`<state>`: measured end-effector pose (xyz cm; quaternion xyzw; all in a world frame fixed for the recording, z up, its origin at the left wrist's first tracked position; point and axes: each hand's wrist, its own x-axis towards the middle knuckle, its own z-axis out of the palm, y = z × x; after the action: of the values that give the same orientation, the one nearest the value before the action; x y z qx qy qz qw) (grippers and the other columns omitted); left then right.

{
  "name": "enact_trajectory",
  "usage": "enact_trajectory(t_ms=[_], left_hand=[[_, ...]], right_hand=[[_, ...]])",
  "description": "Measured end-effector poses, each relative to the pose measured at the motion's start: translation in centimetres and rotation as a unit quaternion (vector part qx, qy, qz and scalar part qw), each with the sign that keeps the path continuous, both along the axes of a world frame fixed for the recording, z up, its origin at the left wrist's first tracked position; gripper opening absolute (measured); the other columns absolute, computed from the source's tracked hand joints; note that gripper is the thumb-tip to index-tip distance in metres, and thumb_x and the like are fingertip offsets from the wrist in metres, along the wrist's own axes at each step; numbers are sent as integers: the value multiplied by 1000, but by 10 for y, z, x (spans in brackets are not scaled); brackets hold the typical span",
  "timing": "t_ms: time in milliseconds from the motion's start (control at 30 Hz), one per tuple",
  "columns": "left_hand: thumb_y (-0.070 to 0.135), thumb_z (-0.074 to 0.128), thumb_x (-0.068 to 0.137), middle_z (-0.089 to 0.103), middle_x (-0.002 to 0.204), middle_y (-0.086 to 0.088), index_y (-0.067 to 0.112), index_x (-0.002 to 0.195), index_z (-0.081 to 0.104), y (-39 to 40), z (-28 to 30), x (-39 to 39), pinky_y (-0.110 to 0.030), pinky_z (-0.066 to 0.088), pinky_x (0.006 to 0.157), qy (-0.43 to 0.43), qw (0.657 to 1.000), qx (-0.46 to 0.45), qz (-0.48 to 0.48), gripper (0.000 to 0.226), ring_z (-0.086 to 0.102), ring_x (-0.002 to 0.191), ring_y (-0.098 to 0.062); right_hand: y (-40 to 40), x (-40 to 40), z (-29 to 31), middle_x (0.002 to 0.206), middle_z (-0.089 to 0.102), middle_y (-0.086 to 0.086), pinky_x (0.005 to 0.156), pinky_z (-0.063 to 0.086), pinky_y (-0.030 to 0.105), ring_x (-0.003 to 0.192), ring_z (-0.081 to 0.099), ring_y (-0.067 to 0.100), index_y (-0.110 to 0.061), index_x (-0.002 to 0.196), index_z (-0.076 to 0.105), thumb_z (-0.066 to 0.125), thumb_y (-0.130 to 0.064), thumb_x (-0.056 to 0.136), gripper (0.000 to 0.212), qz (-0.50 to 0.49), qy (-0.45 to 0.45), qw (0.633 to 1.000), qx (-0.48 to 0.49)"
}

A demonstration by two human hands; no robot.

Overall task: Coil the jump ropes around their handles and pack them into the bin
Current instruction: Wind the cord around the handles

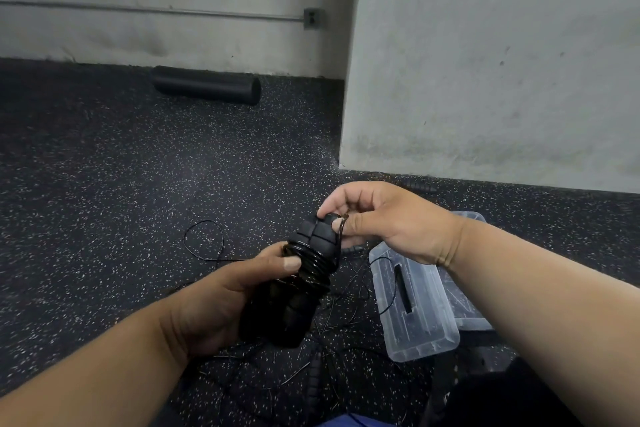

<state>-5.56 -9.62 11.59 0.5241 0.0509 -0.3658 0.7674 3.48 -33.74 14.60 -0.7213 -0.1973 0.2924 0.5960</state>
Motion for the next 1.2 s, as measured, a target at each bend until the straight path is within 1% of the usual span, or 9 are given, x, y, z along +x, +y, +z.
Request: enact_trajectory(t_ms=[100, 200, 300, 400, 500, 667, 867, 1000, 1200], left_hand=[[55, 74, 88, 73, 112, -14, 17, 132, 68, -16, -3, -1, -41, 58, 82, -11, 997, 68, 33, 58, 70, 94, -26], [52, 70, 94, 77, 107, -7, 24, 127, 68, -26, -9, 0, -42, 57, 84, -45, 990, 122, 55, 43, 72, 94, -25], [46, 72, 92, 75, 100, -6, 21, 117, 71, -26, -13, 4, -42, 54, 85, -71, 987, 137, 43, 35, 70, 91, -25], [43, 76, 89, 72, 97, -9, 17, 114, 69, -22, -16, 7, -38, 53, 78, -81, 987, 139, 5, 36, 67, 86, -24], [40, 76, 86, 70, 96, -10, 10, 117, 65, -21, -21, 7, -37, 54, 73, -65, 990, 123, -27, 45, 66, 83, -25], [52, 78, 81, 74, 99, -12, 19, 110, 67, -19, -30, 3, -43, 56, 76, -102, 972, 194, -85, 45, 70, 86, -30], [43, 75, 84, 73, 94, -9, 16, 115, 65, -18, -25, 6, -37, 56, 72, -128, 981, 146, -19, 43, 68, 84, -24], [41, 67, 89, 71, 93, -10, 15, 116, 61, -22, -22, 5, -39, 56, 70, -126, 979, 157, 19, 38, 67, 82, -25], [36, 53, 108, 72, 80, -2, 26, 94, 65, -23, -19, 11, -39, 58, 61, -214, 926, 308, 51, 21, 66, 67, -18]], right_hand=[[3, -3, -3, 93, 67, 4, 88, 60, 38, 85, 67, 15, -11, 107, 71, 64, 7, 96, 22, 12, -6, 1000, -25], [7, -7, -12, 93, 66, 11, 88, 57, 43, 85, 65, 21, -12, 104, 72, 70, 0, 90, 18, 11, -11, 999, -47], [6, -7, -15, 90, 69, 12, 84, 59, 40, 82, 68, 23, -10, 103, 73, 73, -6, 82, 21, 12, -7, 998, -68], [-5, -1, -7, 95, 75, 17, 86, 62, 35, 86, 74, 24, -5, 109, 75, 74, 3, 91, 20, 70, 19, 992, -101], [-13, 5, -4, 104, 77, 21, 95, 61, 42, 93, 76, 24, -6, 110, 77, 73, -4, 95, 17, 112, 46, 986, -119], [-8, -2, -15, 82, 77, 2, 85, 63, 30, 80, 74, 11, -7, 103, 75, 71, -7, 97, 7, 154, 45, 973, -165], [-3, -4, -24, 78, 74, 9, 76, 65, 29, 70, 73, 15, -10, 91, 68, 73, -15, 88, 8, 48, 178, 983, -2], [4, -7, -22, 71, 70, 3, 71, 64, 25, 65, 69, 11, -11, 89, 64, 69, -11, 95, 8, -2, 192, 981, 22], [22, -20, -34, 70, 66, -1, 61, 59, 22, 62, 63, 6, -13, 87, 62, 74, -10, 94, 15, -90, 147, 985, 24]])
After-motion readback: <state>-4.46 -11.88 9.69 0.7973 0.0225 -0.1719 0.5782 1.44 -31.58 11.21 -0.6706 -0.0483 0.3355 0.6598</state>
